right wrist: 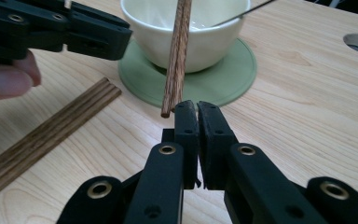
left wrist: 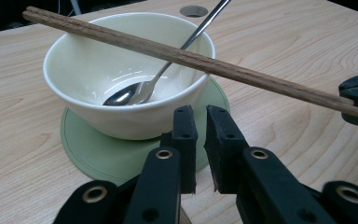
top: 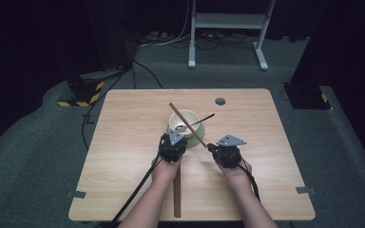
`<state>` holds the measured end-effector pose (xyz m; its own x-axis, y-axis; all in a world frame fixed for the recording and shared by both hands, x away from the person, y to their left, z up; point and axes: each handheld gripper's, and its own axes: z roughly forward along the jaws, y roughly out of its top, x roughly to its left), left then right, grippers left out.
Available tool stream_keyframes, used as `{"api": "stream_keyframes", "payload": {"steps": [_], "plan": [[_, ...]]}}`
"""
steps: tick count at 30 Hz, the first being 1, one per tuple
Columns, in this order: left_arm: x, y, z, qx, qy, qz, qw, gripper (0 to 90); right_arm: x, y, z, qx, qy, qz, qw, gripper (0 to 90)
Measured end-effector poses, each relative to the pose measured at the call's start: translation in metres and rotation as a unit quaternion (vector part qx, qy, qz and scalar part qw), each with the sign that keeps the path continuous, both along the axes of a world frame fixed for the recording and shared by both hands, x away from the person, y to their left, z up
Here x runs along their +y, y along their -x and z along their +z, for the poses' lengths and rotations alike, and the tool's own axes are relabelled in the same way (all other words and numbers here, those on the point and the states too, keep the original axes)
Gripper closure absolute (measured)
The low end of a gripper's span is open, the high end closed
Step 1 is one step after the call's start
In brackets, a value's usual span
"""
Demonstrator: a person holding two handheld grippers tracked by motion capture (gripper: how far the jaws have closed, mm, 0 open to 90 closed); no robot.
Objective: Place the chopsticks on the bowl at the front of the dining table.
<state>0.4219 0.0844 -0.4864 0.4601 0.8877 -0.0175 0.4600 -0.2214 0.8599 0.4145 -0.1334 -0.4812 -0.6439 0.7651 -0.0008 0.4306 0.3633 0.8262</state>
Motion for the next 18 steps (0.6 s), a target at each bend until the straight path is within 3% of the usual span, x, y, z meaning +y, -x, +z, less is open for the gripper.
{"api": "stream_keyframes", "payload": {"steps": [11, 18], "plan": [[0.004, 0.0, -0.001, -0.001, 0.002, 0.002, 1.0, 79.1, 0.019, 0.003, 0.0, 0.01, -0.007, 0.034, 0.9994, 87.3], [0.008, 0.001, -0.001, 0.004, 0.002, 0.008, 1.0, 79.4, 0.036, 0.007, 0.002, 0.004, -0.001, 0.057, 0.9984, 87.3]]}}
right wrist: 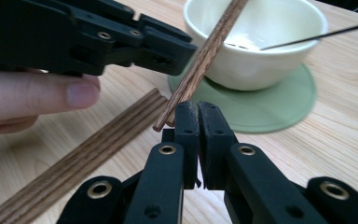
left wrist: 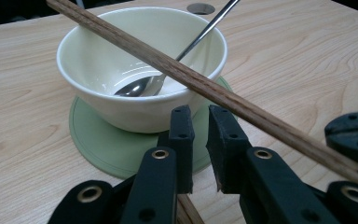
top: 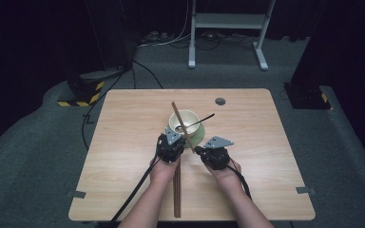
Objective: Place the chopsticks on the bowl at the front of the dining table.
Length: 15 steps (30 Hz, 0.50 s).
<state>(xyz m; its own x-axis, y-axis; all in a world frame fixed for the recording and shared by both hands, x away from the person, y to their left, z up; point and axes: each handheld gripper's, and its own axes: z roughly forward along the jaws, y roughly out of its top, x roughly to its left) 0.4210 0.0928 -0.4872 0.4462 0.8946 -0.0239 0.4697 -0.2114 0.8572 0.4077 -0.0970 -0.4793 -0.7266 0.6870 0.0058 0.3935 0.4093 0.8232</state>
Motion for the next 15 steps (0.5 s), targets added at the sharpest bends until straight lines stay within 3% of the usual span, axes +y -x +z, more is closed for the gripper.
{"api": "stream_keyframes", "payload": {"steps": [15], "plan": [[0.001, -0.003, 0.002, -0.001, 0.0, 0.007, 1.0, 79.8, 0.014, -0.003, -0.001, -0.001, -0.002, 0.014, 0.9999, 87.3]]}}
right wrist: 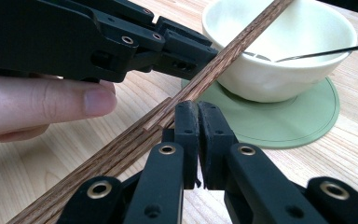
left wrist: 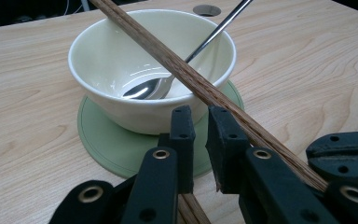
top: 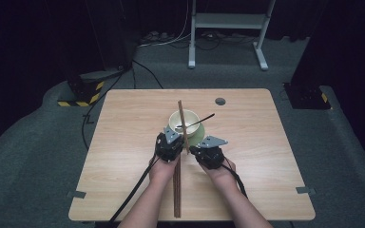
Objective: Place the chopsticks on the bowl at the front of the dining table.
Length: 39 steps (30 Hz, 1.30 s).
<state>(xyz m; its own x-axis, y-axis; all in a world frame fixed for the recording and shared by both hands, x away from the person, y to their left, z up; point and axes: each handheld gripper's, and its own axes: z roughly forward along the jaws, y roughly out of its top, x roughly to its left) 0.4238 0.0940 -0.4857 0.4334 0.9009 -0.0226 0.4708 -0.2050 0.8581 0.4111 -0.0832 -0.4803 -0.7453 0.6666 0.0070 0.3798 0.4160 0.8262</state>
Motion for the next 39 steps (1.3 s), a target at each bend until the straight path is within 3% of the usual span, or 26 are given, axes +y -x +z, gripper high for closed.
{"api": "stream_keyframes", "payload": {"steps": [27, 32, 34, 35, 36, 39], "plan": [[0.003, -0.003, 0.003, -0.007, -0.018, 0.001, 0.9998, 76.9, 0.005, -0.004, -0.002, 0.0, -0.006, -0.004, 1.0, 84.5], [0.012, 0.011, 0.005, -0.02, -0.021, 0.001, 0.9996, 71.7, -0.004, -0.005, 0.001, -0.006, -0.008, -0.011, 0.9999, 81.6], [0.016, 0.029, 0.005, -0.034, -0.023, -0.009, 0.9991, 70.5, -0.009, -0.007, 0.001, -0.001, -0.011, -0.019, 0.9998, 80.3], [0.016, 0.029, 0.005, -0.034, -0.023, -0.009, 0.9991, 69.7, -0.009, -0.007, 0.001, -0.001, -0.011, -0.019, 0.9998, 80.3], [0.017, 0.041, 0.003, -0.039, -0.022, -0.014, 0.9989, 68.6, -0.01, -0.007, 0.001, 0.001, -0.009, -0.023, 0.9997, 79.7], [0.017, 0.053, 0.0, -0.044, -0.026, -0.022, 0.9985, 67.1, -0.01, -0.007, 0.0, -0.001, -0.005, -0.024, 0.9997, 79.3]]}}
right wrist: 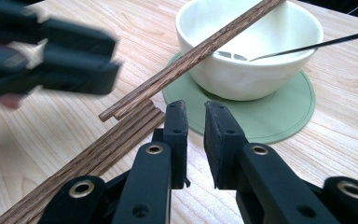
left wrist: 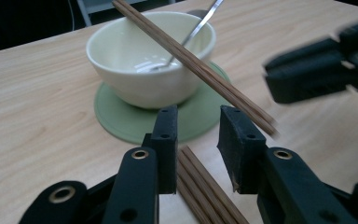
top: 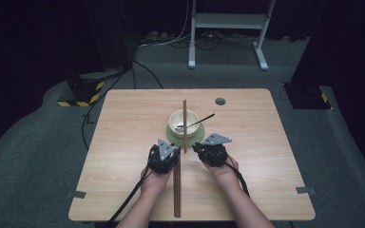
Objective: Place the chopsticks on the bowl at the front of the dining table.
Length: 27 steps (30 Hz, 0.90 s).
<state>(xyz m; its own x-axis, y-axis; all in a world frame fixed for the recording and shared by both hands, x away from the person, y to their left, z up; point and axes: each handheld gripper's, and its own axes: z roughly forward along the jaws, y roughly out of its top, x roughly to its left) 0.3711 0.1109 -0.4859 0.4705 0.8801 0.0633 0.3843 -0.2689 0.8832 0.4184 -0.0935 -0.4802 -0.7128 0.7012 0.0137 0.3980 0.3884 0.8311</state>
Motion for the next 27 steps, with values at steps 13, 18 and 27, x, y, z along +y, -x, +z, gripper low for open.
{"api": "stream_keyframes", "payload": {"steps": [13, 18, 27], "plan": [[-0.011, 0.019, -0.006, -0.005, 0.001, -0.022, 0.9997, 65.6, 0.0, 0.0, -0.001, 0.001, 0.004, 0.0, 1.0, 79.2], [-0.011, 0.018, -0.006, -0.007, -0.004, -0.028, 0.9996, 66.2, 0.0, 0.0, -0.001, 0.0, 0.005, 0.0, 1.0, 79.2], [-0.012, 0.016, -0.007, -0.004, -0.01, -0.026, 0.9996, 68.0, -0.001, 0.0, -0.001, 0.0, 0.005, -0.001, 1.0, 79.2]]}}
